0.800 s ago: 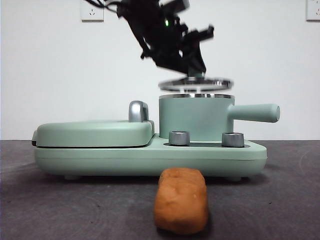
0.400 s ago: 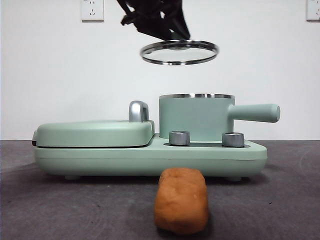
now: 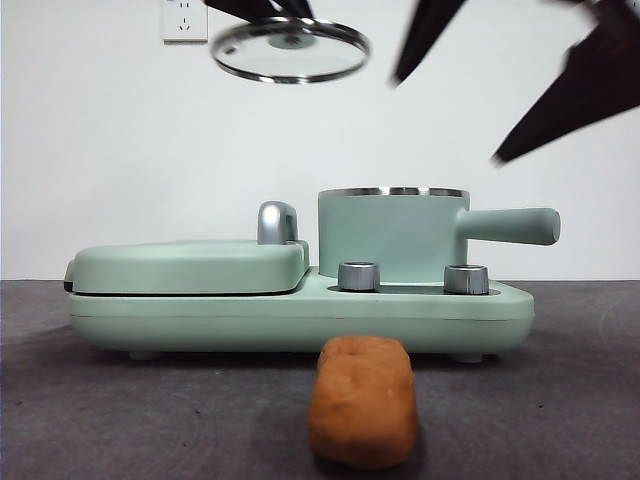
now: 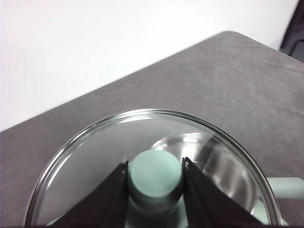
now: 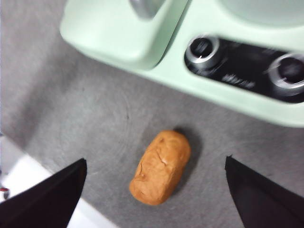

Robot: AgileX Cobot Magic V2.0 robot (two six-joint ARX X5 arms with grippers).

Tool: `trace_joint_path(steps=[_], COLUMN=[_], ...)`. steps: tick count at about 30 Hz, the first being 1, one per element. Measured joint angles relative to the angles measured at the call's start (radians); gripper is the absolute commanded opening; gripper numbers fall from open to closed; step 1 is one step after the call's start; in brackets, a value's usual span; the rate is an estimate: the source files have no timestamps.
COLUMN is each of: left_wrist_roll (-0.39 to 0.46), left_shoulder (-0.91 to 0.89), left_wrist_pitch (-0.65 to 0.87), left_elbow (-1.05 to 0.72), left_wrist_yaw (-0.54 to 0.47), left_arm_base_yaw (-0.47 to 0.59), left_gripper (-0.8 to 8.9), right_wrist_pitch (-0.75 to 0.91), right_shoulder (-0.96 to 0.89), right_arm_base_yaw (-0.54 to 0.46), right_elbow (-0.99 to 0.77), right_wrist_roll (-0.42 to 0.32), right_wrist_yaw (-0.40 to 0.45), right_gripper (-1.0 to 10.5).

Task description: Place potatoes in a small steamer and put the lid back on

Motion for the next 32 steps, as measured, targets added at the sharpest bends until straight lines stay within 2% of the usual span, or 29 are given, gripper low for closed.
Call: trace_joint_path(steps=[4,15,18,22,24,27,29,32], left_wrist_roll=[0.000,0.000,0.000,0.000,0.000,0.000,0.000,0.000], left_shoulder=[-0.029,-0.032,-0.032,-0.032,-0.032,-0.032,-0.032,-0.032], left_wrist_pitch=[-0.059,-0.082,-0.083,-0.083,-0.084,-0.092,-0.098,-0.098], left_elbow=[0.000,0.000,0.000,0.000,0.000,0.000,0.000,0.000], left_wrist_yaw=[0.000,0.000,0.000,0.000,0.000,0.000,0.000,0.000], left_arm_base_yaw=[0.041,0.087,0.088,0.088,0.088,0.090,0.093,0.102], left_gripper=[0.15,0.15,0.15,0.15,0.15,0.15,0.15,0.15], right_wrist_pitch=[0.003,0.010,0.012,0.040,0.032,-0.077,-0.170,-0.289], right_shoulder=[0.137,0.413,0.484,0.542,0.542,0.542,0.542,0.542], right_arm_base_yaw=[0.068,0.190,0.217,0.223,0.223,0.208,0.183,0.088], right_elbow=[0.024,0.075,0.075,0.075,0.081,0.173,0.291,0.471], right_wrist_roll=[0.058,0.196,0.209,0.210,0.210,0.183,0.127,0.037], right_wrist_yaw=[0.052,0.081,0.099,0.098,0.095,0.093,0.086,0.048], right_gripper=[4.6,4.6,3.5,1.3,1.2,1.2,1.2,1.2])
